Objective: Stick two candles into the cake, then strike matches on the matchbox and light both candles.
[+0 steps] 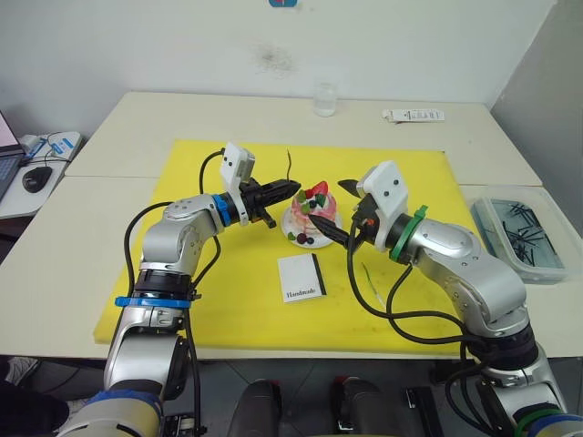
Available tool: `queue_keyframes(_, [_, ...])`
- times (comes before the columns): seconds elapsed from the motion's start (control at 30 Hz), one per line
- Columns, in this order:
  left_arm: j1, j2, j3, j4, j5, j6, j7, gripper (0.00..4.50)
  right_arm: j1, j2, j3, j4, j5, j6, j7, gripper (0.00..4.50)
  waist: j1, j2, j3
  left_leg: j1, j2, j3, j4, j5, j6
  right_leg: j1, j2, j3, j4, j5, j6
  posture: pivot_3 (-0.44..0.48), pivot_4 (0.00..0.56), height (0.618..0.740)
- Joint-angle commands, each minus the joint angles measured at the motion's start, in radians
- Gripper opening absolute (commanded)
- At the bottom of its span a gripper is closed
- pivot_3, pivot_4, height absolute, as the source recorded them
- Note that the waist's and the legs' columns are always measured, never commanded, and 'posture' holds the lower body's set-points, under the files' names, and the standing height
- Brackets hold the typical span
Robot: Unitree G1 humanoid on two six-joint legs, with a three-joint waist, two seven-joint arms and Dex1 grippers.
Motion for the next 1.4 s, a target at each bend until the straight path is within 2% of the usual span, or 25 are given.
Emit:
queue_keyframes(0.03, [0.003, -0.006, -0.004, -0.018, 0.013, -0.031, -0.001, 0.00, -0.007, -0.001, -0.025, -0.029, -0.002, -0.005, -0.003, 4.47, 0.000, 0.000, 0.000, 0.000, 0.000, 0.000, 0.000, 0.000, 0.000, 0.000, 0.000, 0.000, 0.000, 0.000, 0.000, 0.000, 0.150, 0.740])
queue_keyframes(0.6, [0.045, -0.015, -0.027, -0.005, 0.064, -0.106, -0.008, 0.00, -0.012, -0.005, -0.028, -0.022, -0.007, -0.010, -0.001, 4.47, 0.000, 0.000, 0.000, 0.000, 0.000, 0.000, 0.000, 0.000, 0.000, 0.000, 0.000, 0.000, 0.000, 0.000, 0.000, 0.000, 0.150, 0.740])
queue_keyframes(0.9, [0.033, -0.005, -0.009, -0.017, 0.055, -0.098, -0.002, 2.78, -0.014, -0.008, -0.031, -0.019, -0.006, -0.012, 0.002, 4.50, 0.000, 0.000, 0.000, 0.000, 0.000, 0.000, 0.000, 0.000, 0.000, 0.000, 0.000, 0.000, 0.000, 0.000, 0.000, 0.000, 0.150, 0.740])
queue_keyframes(1.07, [0.038, 0.012, 0.001, -0.052, 0.042, -0.076, -0.004, 4.48, -0.013, -0.009, -0.029, -0.019, -0.007, -0.013, 0.003, 4.50, 0.000, 0.000, 0.000, 0.000, 0.000, 0.000, 0.000, 0.000, 0.000, 0.000, 0.000, 0.000, 0.000, 0.000, 0.000, 0.000, 0.150, 0.740])
queue_keyframes(1.23, [0.067, 0.050, 0.009, -0.121, 0.024, -0.038, -0.012, 4.48, 0.001, -0.028, -0.036, -0.025, -0.002, -0.012, 0.018, 4.50, 0.000, 0.000, 0.000, 0.000, 0.000, 0.000, 0.000, 0.000, 0.000, 0.000, 0.000, 0.000, 0.000, 0.000, 0.000, 0.000, 0.150, 0.740])
queue_keyframes(1.4, [0.135, 0.126, 0.021, -0.278, -0.021, 0.053, -0.035, 4.48, 0.070, -0.089, -0.094, -0.056, 0.031, -0.009, 0.058, 4.50, 0.000, 0.000, 0.000, 0.000, 0.001, 0.000, 0.000, 0.000, 0.000, 0.000, -0.001, 0.000, 0.000, 0.000, 0.000, 0.000, 0.150, 0.740])
